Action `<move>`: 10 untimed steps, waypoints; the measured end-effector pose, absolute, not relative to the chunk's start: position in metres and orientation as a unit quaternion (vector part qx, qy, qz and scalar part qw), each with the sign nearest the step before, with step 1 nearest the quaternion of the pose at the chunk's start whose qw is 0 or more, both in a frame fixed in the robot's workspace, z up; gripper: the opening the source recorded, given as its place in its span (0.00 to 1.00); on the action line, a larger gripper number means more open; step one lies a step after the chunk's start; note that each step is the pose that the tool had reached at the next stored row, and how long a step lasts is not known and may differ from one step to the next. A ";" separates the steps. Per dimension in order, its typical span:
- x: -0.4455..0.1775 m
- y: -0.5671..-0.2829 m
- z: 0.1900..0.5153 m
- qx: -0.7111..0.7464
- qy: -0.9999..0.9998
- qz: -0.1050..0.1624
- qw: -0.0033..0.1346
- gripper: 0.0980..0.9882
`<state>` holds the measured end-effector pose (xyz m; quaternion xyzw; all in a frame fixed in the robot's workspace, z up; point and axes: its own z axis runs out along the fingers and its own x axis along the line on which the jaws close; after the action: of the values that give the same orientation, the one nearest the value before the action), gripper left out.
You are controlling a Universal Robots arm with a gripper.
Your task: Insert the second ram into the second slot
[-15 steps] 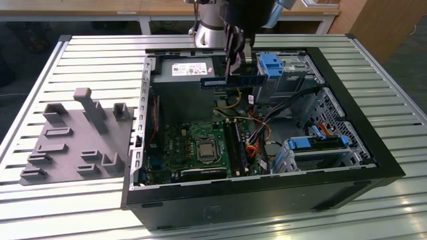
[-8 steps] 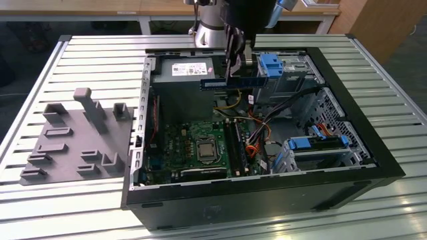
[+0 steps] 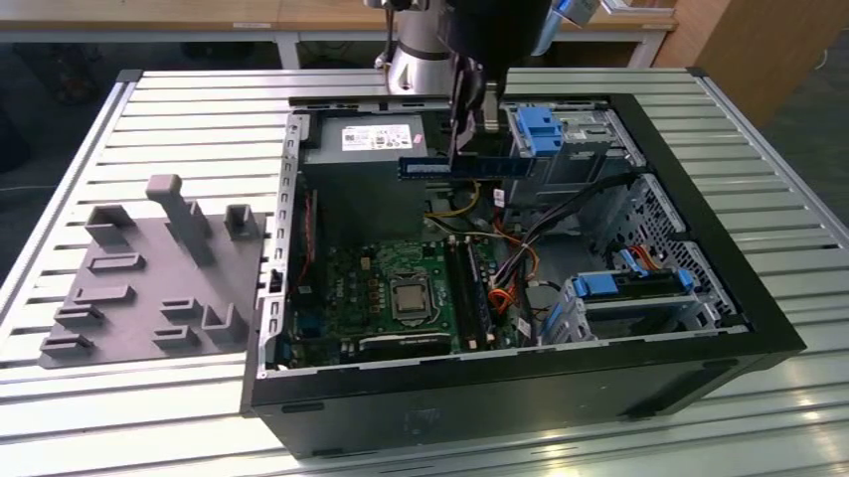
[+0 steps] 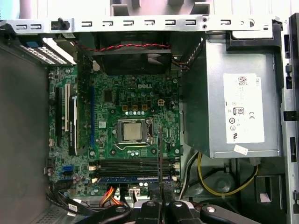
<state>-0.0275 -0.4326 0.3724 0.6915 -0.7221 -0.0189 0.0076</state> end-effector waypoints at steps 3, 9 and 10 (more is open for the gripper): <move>-0.027 -0.433 0.372 0.681 -0.732 -0.019 0.007 0.04; -0.027 -0.433 0.372 0.658 -0.753 -0.019 0.007 0.04; -0.027 -0.433 0.372 0.654 -0.756 -0.019 0.007 0.04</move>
<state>-0.0274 -0.4334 0.3722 0.6544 -0.7558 -0.0192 0.0067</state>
